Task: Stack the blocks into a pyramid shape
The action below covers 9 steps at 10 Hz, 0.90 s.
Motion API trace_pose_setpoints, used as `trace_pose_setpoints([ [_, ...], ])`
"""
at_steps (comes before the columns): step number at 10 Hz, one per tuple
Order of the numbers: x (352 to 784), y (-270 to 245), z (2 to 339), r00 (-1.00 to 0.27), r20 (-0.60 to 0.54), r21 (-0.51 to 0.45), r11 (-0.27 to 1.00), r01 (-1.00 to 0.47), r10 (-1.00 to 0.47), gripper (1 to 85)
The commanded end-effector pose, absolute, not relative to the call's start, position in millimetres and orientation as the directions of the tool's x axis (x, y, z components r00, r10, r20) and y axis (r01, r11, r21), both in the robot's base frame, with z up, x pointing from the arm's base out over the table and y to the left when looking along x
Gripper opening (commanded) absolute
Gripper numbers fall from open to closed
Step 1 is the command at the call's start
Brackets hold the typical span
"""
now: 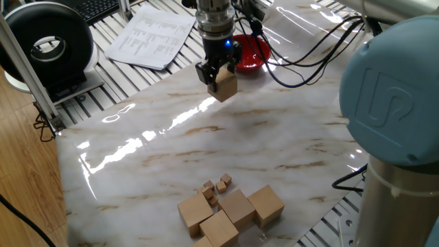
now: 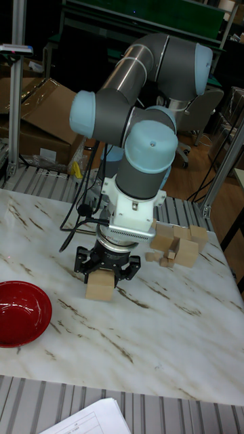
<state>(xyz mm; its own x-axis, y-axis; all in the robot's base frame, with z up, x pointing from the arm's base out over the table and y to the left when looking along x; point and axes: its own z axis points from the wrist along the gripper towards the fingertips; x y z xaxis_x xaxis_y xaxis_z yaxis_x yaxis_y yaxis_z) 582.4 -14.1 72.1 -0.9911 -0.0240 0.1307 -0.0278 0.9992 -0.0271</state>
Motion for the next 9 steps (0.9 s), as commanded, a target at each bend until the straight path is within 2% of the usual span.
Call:
trace_pose_setpoints([
  [1,581.1,-16.5,64.1,-0.992,0.124,-0.025,0.999,-0.024,-0.021,1.0],
  [9,593.8,-14.0,40.9,-0.998,0.058,-0.009,1.0,0.009,0.009,1.0],
])
